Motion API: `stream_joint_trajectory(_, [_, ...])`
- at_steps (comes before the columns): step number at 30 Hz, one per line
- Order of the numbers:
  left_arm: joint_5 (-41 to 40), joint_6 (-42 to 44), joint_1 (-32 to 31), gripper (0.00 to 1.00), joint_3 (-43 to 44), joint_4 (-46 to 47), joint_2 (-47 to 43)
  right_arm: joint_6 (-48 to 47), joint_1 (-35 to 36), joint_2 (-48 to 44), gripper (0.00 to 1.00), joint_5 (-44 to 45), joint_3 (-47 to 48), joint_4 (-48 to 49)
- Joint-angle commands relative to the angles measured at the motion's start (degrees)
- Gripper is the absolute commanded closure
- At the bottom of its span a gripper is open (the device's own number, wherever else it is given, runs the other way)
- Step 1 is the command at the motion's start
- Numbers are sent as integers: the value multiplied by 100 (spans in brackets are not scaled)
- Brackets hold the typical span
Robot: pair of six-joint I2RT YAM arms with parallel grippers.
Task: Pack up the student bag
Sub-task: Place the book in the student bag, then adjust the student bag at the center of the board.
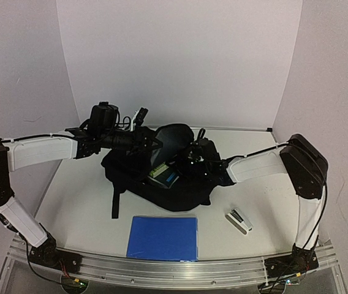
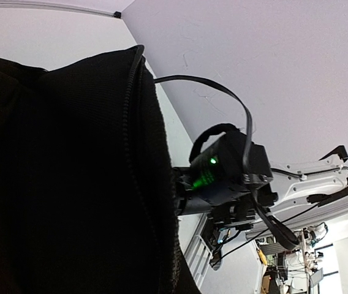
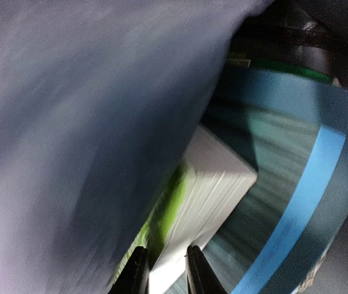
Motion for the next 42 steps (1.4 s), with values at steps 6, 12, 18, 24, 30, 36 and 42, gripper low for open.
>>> stream_joint_trajectory(6, [-251, 702, -196, 100, 291, -620, -297, -599, 122, -2453, 54, 1579, -1697, -174])
stream_joint_trajectory(12, [-189, 1128, -699, 100, 470, -936, -71, -580, 95, -3961, 26, 2728, -2710, -923])
stream_joint_trajectory(18, [-144, 1442, -1308, 82, 690, -1554, 182, -929, -353, -4545, 17, 3024, -2686, -1687])
stream_joint_trajectory(24, [296, 1278, -1578, 41, 522, -1718, 200, -1398, -1229, -4301, 16, 1904, -2440, -1727])
stream_joint_trajectory(30, [-773, 877, -1497, 21, 327, -1937, -444, -2045, -1398, -3561, 15, 880, -1786, -1822])
stream_joint_trajectory(36, [-1795, 17, -645, 16, -41, -2481, -1052, -2576, -1453, -2523, 19, -62, -1053, -1985])
stream_joint_trajectory(42, [-2056, -499, 142, 11, -707, -2833, -1506, -2863, -1455, -1796, 31, 102, -780, -2181])
